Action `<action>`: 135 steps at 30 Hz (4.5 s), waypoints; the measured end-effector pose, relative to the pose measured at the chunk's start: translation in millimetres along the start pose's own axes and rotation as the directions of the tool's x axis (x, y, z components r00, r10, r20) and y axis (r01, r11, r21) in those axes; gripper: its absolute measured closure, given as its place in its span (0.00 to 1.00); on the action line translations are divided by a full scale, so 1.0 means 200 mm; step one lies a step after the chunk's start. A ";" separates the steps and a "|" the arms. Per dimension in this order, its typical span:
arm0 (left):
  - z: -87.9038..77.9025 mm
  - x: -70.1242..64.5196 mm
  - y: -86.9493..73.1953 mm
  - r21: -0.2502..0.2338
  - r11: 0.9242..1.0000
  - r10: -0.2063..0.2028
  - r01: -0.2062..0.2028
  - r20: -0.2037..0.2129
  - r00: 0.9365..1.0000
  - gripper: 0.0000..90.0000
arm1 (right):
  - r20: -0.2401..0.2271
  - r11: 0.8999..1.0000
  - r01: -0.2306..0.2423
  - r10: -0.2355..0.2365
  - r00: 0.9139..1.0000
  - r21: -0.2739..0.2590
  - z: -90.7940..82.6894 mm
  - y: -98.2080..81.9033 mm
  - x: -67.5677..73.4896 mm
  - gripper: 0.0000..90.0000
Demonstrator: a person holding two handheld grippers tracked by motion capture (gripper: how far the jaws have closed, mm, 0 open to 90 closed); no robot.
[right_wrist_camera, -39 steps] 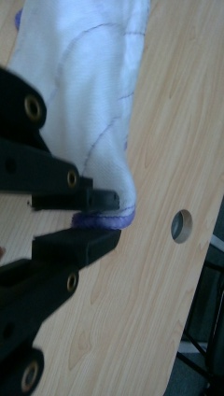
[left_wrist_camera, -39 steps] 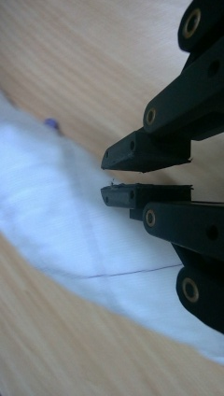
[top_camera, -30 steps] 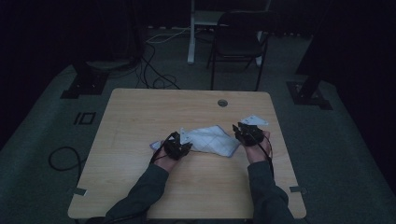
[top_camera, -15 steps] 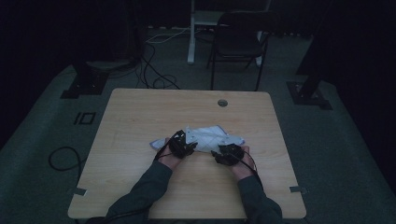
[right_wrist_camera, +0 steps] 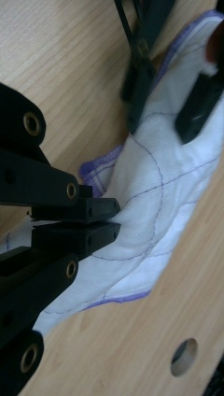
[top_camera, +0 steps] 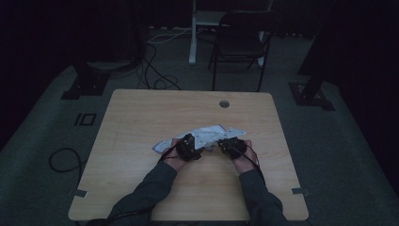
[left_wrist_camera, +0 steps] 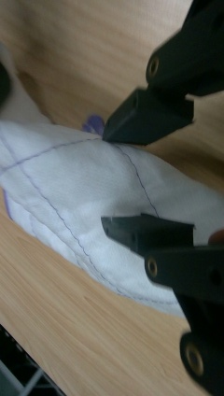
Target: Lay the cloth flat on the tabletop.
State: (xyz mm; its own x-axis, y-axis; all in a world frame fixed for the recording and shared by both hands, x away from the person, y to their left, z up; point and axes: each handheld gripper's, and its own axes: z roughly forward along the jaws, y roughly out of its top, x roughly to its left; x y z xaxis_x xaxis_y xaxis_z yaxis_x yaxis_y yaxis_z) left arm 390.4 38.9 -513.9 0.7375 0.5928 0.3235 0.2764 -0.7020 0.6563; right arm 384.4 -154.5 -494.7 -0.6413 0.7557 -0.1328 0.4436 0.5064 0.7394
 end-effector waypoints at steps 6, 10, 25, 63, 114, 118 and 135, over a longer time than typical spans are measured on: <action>0.01 0.06 0.04 0.010 0.998 -0.066 0.066 -0.001 0.998 0.97 | 0.006 0.999 0.013 -0.012 1.000 -0.033 -0.02 0.00 0.03 0.92; 0.00 0.08 0.05 0.015 0.996 -0.089 0.089 0.008 0.996 0.97 | -0.035 0.994 0.026 -0.029 0.999 -0.102 -0.07 0.01 0.08 0.90; -0.02 0.11 0.07 -0.012 0.989 -0.144 0.145 0.030 0.989 0.97 | -0.045 0.999 0.040 -0.039 0.998 0.015 0.21 -0.04 0.15 0.81; -0.06 0.30 -0.05 0.039 0.941 -0.337 0.336 0.037 0.941 0.96 | 0.067 0.987 -0.157 0.158 0.985 -0.017 0.16 0.00 -0.11 0.82; 0.06 0.15 0.00 0.068 0.972 -0.229 0.227 0.031 0.973 0.99 | -0.058 0.992 -0.107 0.111 0.992 0.070 0.28 -0.03 0.02 0.84; 0.00 0.20 0.00 0.033 0.963 -0.266 0.266 0.021 0.964 1.00 | -0.047 0.991 -0.113 0.117 0.992 0.078 0.27 -0.05 0.01 0.88; -0.02 0.24 -0.04 0.046 0.953 -0.301 0.298 0.063 0.952 0.99 | -0.115 0.998 -0.046 0.040 0.993 -0.049 0.14 0.00 0.15 0.82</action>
State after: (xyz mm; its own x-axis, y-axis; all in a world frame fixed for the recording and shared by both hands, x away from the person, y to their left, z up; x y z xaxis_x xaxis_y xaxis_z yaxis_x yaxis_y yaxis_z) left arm 421.5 74.0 -501.1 0.6577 0.7503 0.0674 0.5116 -0.5105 0.6911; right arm 382.6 -119.2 -517.6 -0.6905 0.7228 -0.0266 0.4412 0.4501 0.7764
